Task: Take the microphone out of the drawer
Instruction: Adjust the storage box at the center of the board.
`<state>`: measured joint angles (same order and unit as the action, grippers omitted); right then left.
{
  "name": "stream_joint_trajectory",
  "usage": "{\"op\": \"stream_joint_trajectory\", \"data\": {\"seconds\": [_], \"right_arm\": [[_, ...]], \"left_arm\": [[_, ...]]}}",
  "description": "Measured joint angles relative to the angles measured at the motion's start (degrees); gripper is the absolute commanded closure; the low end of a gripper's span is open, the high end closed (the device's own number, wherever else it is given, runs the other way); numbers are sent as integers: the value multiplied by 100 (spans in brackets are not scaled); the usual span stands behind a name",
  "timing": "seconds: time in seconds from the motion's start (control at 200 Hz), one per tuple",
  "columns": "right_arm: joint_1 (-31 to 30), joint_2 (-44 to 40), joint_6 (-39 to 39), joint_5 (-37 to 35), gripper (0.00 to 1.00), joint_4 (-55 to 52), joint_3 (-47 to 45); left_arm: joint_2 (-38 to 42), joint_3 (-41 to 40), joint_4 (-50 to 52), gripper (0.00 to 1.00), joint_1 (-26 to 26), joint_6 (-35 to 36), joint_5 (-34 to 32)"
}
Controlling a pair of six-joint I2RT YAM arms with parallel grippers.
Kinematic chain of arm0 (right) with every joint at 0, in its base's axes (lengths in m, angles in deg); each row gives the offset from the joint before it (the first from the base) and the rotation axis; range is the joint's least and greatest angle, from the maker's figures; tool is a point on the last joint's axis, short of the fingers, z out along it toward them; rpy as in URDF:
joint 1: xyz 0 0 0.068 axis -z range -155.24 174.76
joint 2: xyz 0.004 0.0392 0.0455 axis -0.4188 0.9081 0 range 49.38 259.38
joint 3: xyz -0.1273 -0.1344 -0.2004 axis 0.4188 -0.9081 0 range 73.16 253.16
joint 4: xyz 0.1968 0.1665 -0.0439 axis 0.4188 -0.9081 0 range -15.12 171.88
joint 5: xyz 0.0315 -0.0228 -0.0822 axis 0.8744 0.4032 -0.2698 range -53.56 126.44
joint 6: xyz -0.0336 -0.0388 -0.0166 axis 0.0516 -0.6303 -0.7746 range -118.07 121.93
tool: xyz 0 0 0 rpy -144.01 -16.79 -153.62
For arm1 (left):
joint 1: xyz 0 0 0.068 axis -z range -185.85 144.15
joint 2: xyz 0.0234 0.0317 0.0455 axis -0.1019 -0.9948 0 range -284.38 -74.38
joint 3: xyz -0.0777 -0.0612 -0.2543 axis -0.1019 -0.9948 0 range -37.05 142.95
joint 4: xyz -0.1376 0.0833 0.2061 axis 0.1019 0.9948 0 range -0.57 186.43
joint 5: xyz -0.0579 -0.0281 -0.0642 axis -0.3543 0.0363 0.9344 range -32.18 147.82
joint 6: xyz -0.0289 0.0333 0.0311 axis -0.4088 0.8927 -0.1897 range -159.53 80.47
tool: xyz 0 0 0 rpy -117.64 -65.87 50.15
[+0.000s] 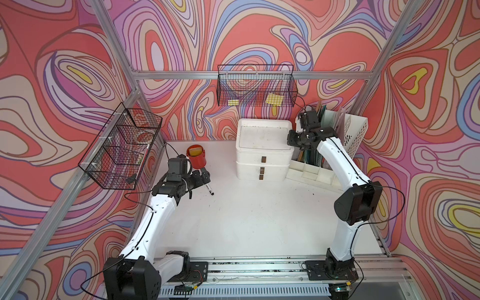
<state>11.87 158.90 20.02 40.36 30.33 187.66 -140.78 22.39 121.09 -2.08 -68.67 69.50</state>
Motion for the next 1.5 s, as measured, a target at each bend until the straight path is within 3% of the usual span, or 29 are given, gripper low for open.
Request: {"op": "stream_joint_trajectory", "data": {"seconds": [0.245,0.33,0.441,0.511,0.666,0.836,0.966,1.087,1.157,1.287,1.497], "right_arm": [[-85,-693,-592,737,95,24,-868],[-120,-935,-837,1073,95,42,-1176],[-197,-1104,-1178,1473,93,-7,-1379],[-275,-1117,-1370,1690,85,-55,-1401],[-433,-1128,-1473,2094,61,-28,-1471],[-538,-1541,-1263,1956,57,85,-1652],[-546,-2334,-1080,1298,60,179,-1996],[-546,-3198,-807,629,81,184,-2601],[-546,-3609,-584,393,100,201,-3025],[-546,-4162,-24,275,100,380,-4081],[-546,-4597,1174,737,100,1320,-6035]], "left_arm": [[-2,1016,282,1,0,59,354],[-4,1261,302,5,0,-9,492],[-7,1480,306,26,0,-140,597],[-7,1552,306,42,0,-208,614],[-44,1569,289,100,0,-446,527],[-341,1561,31,100,0,-675,400],[-918,1639,-177,100,0,-741,411],[-1451,1729,-391,100,0,-732,426],[-1722,1838,-474,100,0,-728,444],[-2179,2076,-682,100,0,-691,476],[-2935,2498,-957,100,0,-695,1016]]}}
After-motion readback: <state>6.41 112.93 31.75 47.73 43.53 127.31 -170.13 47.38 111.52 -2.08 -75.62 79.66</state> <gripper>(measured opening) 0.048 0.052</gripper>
